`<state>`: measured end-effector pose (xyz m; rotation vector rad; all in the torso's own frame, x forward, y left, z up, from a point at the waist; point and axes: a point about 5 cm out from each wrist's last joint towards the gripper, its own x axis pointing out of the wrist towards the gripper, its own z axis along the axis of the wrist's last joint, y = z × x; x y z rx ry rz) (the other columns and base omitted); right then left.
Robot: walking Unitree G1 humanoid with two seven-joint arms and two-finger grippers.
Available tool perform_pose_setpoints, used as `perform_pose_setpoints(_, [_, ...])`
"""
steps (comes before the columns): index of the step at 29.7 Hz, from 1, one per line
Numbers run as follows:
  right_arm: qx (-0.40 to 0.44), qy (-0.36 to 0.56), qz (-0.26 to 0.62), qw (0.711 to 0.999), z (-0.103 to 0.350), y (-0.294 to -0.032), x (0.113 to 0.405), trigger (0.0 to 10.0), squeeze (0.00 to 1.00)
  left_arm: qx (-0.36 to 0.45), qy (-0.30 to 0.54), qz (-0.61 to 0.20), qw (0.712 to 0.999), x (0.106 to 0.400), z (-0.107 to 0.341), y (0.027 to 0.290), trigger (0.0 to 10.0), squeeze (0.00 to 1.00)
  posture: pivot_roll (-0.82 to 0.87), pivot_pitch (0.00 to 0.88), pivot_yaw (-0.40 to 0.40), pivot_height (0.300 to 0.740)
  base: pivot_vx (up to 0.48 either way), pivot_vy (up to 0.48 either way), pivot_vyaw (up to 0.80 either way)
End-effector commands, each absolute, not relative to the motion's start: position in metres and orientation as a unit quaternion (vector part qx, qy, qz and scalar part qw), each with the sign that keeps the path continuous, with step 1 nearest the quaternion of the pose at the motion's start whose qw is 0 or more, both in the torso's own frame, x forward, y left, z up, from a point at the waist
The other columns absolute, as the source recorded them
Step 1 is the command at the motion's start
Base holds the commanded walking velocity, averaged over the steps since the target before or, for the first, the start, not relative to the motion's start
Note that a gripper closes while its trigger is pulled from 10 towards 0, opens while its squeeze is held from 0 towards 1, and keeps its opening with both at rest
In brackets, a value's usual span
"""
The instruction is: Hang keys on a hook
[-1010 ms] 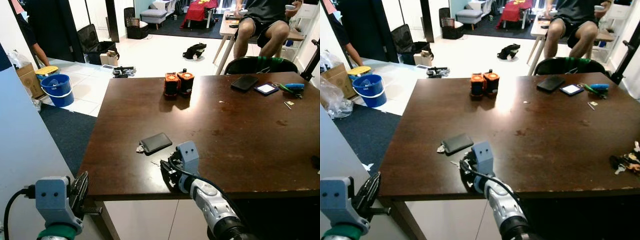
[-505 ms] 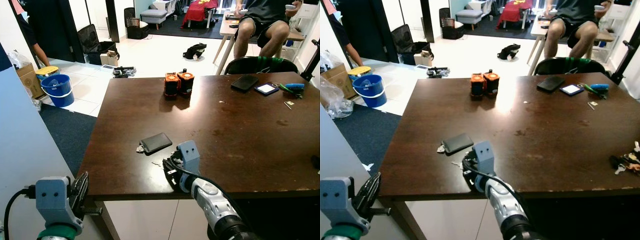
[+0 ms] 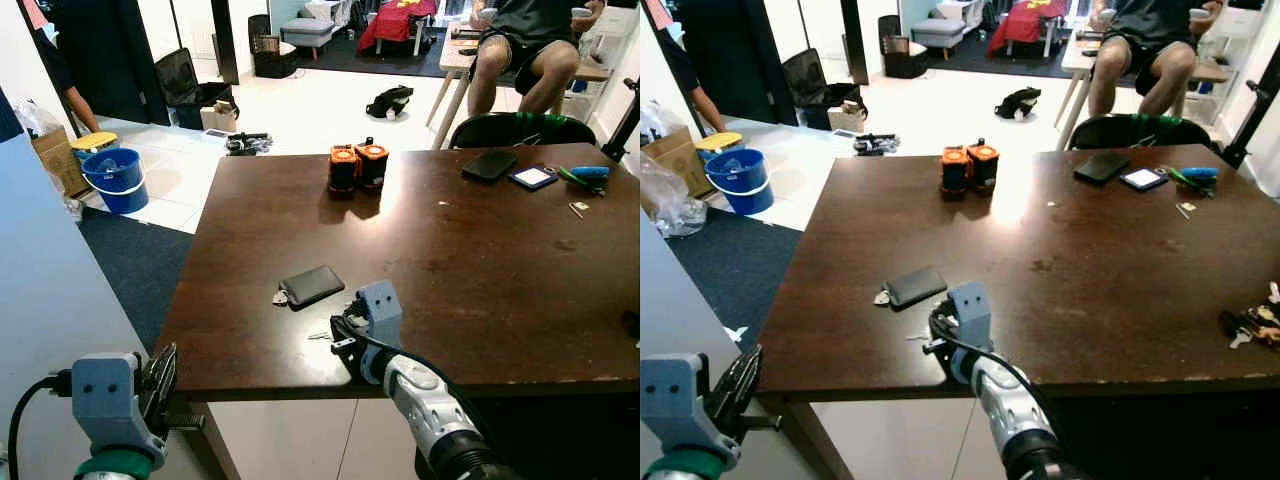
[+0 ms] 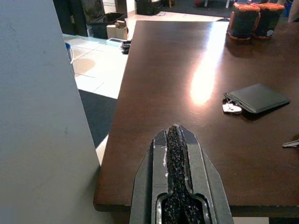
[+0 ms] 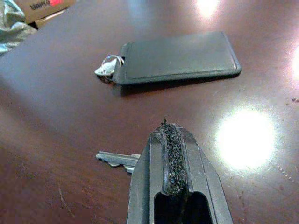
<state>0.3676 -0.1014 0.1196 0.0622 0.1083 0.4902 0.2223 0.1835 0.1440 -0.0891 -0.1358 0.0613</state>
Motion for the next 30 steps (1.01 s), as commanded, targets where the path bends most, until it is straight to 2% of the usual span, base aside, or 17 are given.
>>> perform_pose_setpoints(1, [0.084, -0.011, 0.249, 0.965, 0.143, -0.098, 0.371, 0.0, 0.0, -0.039, -0.065, 0.038, 0.996, 0.221, 0.144, 0.188, 10.0, 0.0, -0.02, 0.087, 0.145, 0.74, 0.0, 0.0, 0.0])
perform_pose_setpoints(9, [0.157, -0.115, 0.251, 0.948, 0.188, -0.099, 0.375, 0.0, 0.0, -0.042, -0.067, 0.036, 0.996, 0.223, 0.145, 0.187, 10.0, 0.0, -0.02, 0.087, 0.145, 0.74, 0.0, 0.0, 0.0])
perform_pose_setpoints(22, [0.186, -0.129, 0.243, 0.943, 0.206, -0.1, 0.38, 0.0, 0.0, -0.048, -0.067, 0.035, 0.996, 0.224, 0.144, 0.186, 10.0, 0.0, -0.03, 0.079, 0.148, 0.74, 0.0, 0.0, 0.0])
perform_pose_setpoints(25, [0.149, -0.096, 0.257, 0.95, 0.195, -0.097, 0.378, 0.0, 0.0, -0.049, -0.066, 0.034, 0.996, 0.224, 0.144, 0.186, 10.0, 0.0, -0.04, 0.072, 0.147, 0.74, 0.0, 0.0, 0.0])
perform_pose_setpoints(28, [0.057, -0.008, 0.28, 0.958, 0.16, -0.092, 0.372, 0.0, 0.0, -0.049, -0.063, 0.032, 0.996, 0.224, 0.142, 0.185, 10.0, 0.0, -0.04, 0.073, 0.146, 0.74, 0.0, 0.0, 0.0])
perform_pose_setpoints(30, [0.039, 0.027, 0.295, 0.954, 0.145, -0.091, 0.367, 0.0, 0.0, -0.049, -0.062, 0.031, 0.996, 0.223, 0.142, 0.185, 10.0, 0.0, -0.04, 0.073, 0.146, 0.74, 0.0, 0.0, 0.0])
